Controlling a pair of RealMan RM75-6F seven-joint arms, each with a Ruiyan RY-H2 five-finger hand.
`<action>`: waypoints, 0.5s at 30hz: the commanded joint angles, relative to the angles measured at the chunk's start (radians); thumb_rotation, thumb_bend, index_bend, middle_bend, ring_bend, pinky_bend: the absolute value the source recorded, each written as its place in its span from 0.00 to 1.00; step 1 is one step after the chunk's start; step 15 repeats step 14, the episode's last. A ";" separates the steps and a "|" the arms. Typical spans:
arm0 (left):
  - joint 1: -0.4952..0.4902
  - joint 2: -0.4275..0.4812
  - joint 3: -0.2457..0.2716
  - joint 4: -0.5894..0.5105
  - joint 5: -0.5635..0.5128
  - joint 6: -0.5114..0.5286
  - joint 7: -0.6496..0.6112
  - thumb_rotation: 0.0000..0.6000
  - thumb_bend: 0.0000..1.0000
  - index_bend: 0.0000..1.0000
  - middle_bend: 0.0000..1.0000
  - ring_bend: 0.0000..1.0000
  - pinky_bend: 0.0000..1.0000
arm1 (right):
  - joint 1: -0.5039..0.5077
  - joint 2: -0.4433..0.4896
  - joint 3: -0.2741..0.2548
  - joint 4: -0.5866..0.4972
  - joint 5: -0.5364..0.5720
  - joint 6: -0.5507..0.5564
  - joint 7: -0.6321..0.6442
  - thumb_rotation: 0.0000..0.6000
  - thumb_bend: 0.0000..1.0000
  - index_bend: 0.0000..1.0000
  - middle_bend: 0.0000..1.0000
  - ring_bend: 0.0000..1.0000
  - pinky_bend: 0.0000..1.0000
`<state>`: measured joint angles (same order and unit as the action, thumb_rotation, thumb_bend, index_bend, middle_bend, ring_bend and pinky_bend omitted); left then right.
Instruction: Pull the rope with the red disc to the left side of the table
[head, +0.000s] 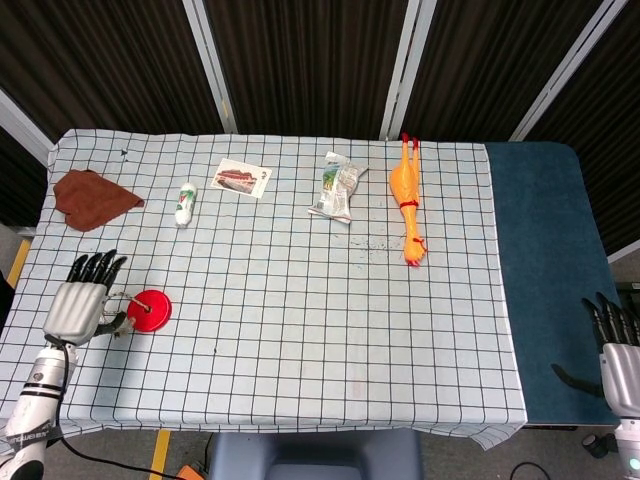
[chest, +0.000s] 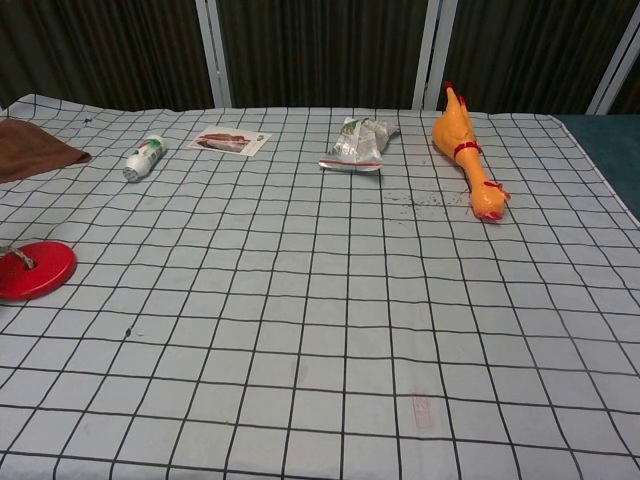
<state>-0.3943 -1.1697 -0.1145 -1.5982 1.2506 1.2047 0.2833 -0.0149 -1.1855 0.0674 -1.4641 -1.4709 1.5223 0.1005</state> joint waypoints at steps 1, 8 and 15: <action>0.019 0.033 0.010 -0.029 0.009 0.034 -0.008 1.00 0.28 0.00 0.00 0.00 0.00 | 0.000 0.001 -0.002 -0.006 -0.006 0.003 0.000 1.00 0.25 0.00 0.00 0.00 0.00; 0.154 0.027 0.080 -0.071 0.143 0.239 -0.072 1.00 0.38 0.00 0.00 0.00 0.00 | -0.007 -0.008 -0.011 -0.021 -0.026 0.024 -0.005 1.00 0.25 0.00 0.00 0.00 0.00; 0.234 -0.026 0.122 -0.008 0.210 0.340 -0.102 1.00 0.38 0.00 0.00 0.00 0.00 | -0.012 -0.014 -0.021 -0.012 -0.036 0.027 -0.013 1.00 0.25 0.00 0.00 0.00 0.00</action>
